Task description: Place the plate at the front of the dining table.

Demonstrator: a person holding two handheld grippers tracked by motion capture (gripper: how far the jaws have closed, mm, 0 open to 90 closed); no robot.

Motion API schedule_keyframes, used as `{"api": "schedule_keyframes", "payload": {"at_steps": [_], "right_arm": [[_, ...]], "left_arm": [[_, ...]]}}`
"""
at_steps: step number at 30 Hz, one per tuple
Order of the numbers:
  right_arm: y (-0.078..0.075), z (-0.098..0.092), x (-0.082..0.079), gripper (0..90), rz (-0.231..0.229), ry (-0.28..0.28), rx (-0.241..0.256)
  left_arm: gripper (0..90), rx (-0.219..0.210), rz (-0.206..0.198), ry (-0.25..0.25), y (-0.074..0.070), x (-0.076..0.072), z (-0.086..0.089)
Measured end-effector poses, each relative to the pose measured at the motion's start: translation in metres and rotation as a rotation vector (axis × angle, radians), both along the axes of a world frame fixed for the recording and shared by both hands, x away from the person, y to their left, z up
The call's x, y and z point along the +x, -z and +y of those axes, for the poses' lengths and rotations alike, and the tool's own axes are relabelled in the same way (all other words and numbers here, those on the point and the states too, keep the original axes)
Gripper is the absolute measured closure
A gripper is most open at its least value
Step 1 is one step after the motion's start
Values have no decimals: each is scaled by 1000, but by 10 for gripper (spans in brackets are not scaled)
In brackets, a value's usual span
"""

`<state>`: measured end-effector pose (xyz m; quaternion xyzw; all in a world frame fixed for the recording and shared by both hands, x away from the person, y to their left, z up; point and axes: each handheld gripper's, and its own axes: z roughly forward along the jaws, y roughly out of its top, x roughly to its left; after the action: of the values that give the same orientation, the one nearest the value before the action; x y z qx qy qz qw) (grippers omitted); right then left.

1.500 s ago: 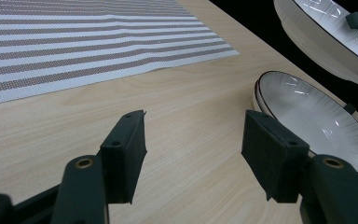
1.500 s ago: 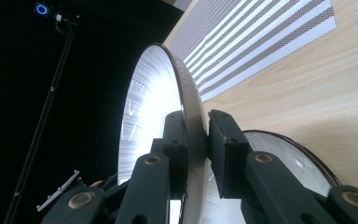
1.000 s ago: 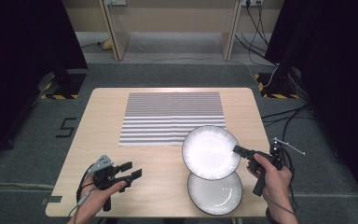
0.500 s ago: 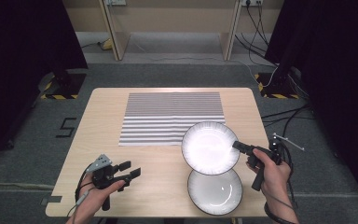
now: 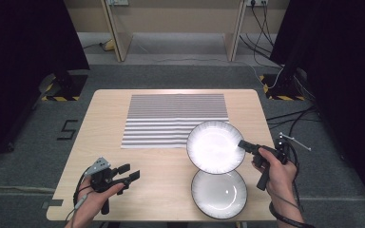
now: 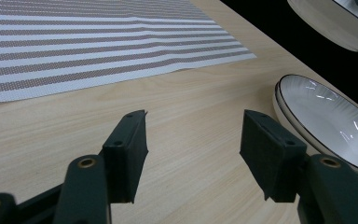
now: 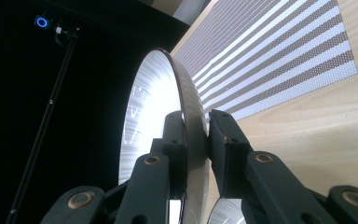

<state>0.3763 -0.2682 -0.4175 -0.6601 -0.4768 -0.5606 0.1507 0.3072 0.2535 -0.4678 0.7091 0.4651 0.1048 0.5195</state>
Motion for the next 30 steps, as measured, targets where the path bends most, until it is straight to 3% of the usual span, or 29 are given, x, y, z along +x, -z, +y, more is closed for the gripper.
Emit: {"api": "schedule_keyframes", "payload": {"at_steps": [30], "right_arm": [[-9, 6, 22, 767, 3, 14, -1]], "left_arm": [[410, -3, 2, -23, 3, 1, 8]]}}
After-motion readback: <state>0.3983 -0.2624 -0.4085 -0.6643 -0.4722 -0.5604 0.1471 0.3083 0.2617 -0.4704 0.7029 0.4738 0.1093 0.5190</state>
